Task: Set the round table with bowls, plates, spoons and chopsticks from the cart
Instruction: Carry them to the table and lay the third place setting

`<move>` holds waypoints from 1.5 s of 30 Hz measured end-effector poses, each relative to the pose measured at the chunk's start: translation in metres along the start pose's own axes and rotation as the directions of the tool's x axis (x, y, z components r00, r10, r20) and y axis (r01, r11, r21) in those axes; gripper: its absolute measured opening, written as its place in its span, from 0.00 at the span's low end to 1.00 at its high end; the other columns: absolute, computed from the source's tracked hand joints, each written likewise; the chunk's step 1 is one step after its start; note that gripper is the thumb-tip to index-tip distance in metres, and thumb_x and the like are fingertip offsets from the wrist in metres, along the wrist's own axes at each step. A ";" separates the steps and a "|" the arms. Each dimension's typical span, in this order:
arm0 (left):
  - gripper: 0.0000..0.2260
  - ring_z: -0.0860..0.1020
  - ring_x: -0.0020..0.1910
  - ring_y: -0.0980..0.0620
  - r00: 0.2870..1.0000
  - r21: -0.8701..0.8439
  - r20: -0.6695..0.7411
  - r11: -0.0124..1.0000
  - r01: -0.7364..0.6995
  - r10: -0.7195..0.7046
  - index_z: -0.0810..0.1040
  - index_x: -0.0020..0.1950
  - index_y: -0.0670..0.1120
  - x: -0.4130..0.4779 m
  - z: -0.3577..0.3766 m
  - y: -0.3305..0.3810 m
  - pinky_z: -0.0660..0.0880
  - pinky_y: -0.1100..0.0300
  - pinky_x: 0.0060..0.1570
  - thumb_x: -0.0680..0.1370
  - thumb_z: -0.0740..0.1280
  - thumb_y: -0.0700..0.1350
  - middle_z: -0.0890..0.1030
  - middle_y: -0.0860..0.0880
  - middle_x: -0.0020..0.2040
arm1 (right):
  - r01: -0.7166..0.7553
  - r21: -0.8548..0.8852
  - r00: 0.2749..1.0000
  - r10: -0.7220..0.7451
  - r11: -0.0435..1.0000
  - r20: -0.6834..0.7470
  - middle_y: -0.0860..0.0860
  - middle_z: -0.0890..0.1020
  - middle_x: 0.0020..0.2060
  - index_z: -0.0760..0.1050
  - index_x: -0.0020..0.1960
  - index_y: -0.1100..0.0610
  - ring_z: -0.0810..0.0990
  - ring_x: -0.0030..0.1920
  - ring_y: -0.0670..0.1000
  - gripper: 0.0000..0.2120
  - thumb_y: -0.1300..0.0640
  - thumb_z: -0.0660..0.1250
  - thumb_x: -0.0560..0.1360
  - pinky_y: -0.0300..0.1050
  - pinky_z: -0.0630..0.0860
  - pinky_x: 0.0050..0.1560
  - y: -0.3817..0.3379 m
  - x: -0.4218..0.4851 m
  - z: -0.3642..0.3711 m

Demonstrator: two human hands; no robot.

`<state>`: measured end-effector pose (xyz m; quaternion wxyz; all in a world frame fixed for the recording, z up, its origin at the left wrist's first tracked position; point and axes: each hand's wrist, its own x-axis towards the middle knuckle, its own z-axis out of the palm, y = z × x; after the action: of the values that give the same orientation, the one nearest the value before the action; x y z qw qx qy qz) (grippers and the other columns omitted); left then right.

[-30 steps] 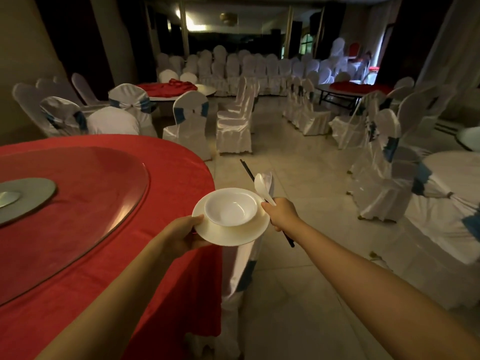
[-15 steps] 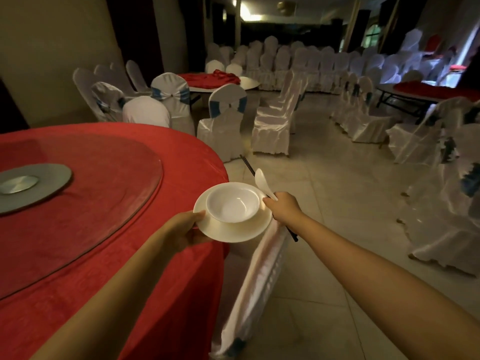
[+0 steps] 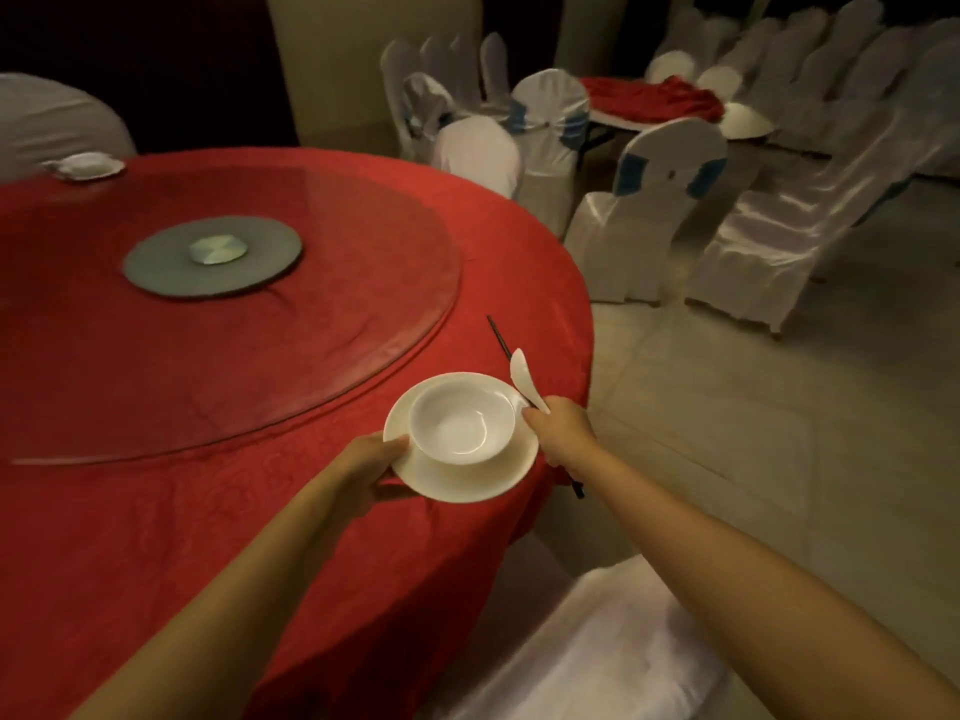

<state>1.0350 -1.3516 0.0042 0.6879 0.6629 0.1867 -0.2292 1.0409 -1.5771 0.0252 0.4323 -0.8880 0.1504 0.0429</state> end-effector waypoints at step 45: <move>0.16 0.78 0.48 0.42 0.654 0.574 -0.689 0.786 0.229 0.312 0.72 0.61 0.43 0.075 -0.017 -0.123 0.69 0.55 0.41 0.76 0.64 0.49 0.80 0.45 0.47 | 0.371 -0.019 0.863 -0.337 0.928 0.375 0.53 0.75 0.39 0.74 0.47 0.63 0.73 0.40 0.52 0.08 0.58 0.61 0.77 0.38 0.62 0.37 0.070 0.118 0.144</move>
<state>1.0283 -1.3421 -0.1400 0.2960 0.8868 0.3529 0.0365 1.1392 -1.5325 -0.1411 0.4124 -0.8955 -0.1004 0.1339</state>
